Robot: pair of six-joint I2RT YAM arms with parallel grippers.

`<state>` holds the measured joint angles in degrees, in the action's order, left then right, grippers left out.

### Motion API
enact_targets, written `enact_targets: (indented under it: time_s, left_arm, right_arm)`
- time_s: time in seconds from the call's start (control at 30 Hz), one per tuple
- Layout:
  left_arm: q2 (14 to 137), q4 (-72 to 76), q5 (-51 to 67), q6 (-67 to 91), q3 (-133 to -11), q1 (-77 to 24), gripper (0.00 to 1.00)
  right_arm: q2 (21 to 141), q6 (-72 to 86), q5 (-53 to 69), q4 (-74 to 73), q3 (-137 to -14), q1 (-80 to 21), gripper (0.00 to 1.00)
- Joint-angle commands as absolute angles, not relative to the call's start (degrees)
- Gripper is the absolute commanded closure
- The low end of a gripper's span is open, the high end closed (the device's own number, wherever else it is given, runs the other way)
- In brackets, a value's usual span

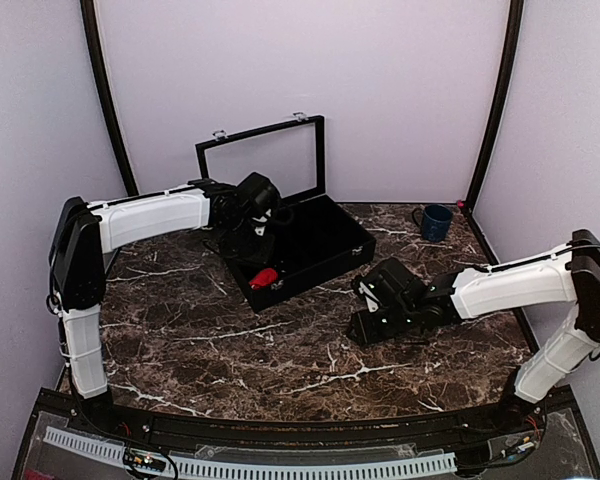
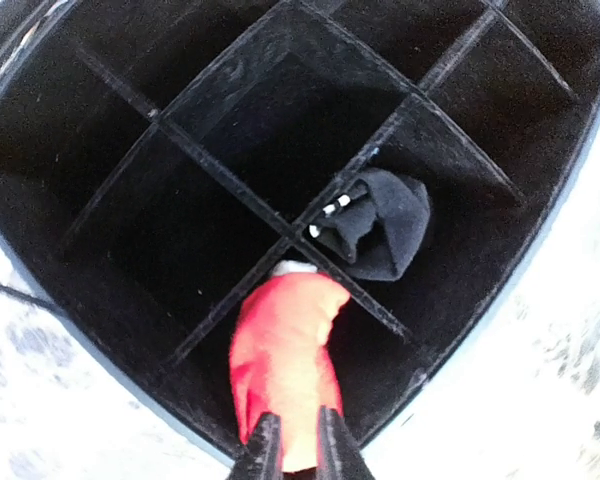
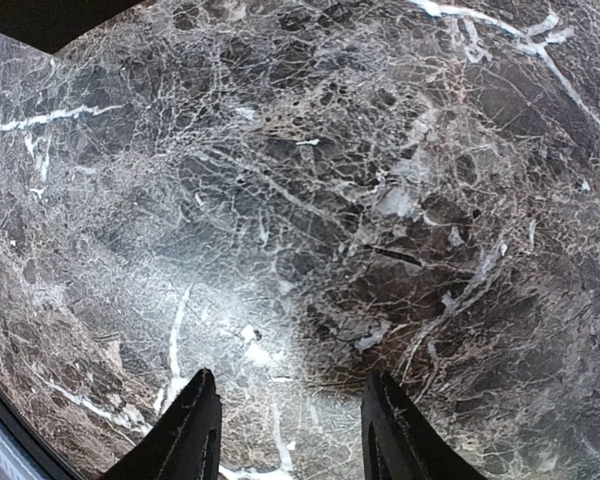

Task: Roll the socks
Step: Adjust the sock in the storage box, then reset both arms

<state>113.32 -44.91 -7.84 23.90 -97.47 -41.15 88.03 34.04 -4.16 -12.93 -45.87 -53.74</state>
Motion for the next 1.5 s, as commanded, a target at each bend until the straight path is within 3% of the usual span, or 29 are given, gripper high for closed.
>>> enact_targets:
  time_s: [0.0,0.2,0.7,0.97,1.17,1.3,1.47]
  left_arm:
    - [112.26,-46.1,-6.79,22.81,-97.6,-41.32,0.88]
    - [113.15,-46.06,-6.74,22.24,-95.21,-41.29,0.95]
    - [116.66,-44.52,-2.38,22.5,-91.06,-41.36,0.98]
    - [114.04,-45.75,-7.3,21.16,-98.44,-41.38,0.98]
    - [110.38,-46.88,-10.94,19.2,-107.05,-41.47,0.93]
    - [102.56,-41.72,-16.3,16.37,-104.66,-42.04,0.85]
    - [83.64,-20.96,-26.92,10.65,-82.39,-41.8,0.55]
  right_arm:
    - [88.42,33.31,-3.61,-11.49,-46.99,-53.01,0.54]
    - [88.08,33.81,-3.43,-11.17,-46.21,-52.74,0.54]
    - [87.31,34.97,-3.08,-10.75,-44.56,-52.65,0.54]
    - [87.4,34.36,-3.39,-11.08,-45.38,-52.65,0.54]
    - [87.85,32.31,-5.61,-13.36,-48.83,-52.53,0.54]
    - [87.28,30.89,-8.47,-15.83,-52.39,-50.85,0.54]
    - [86.49,29.56,-16.03,-20.08,-57.97,-44.37,0.53]
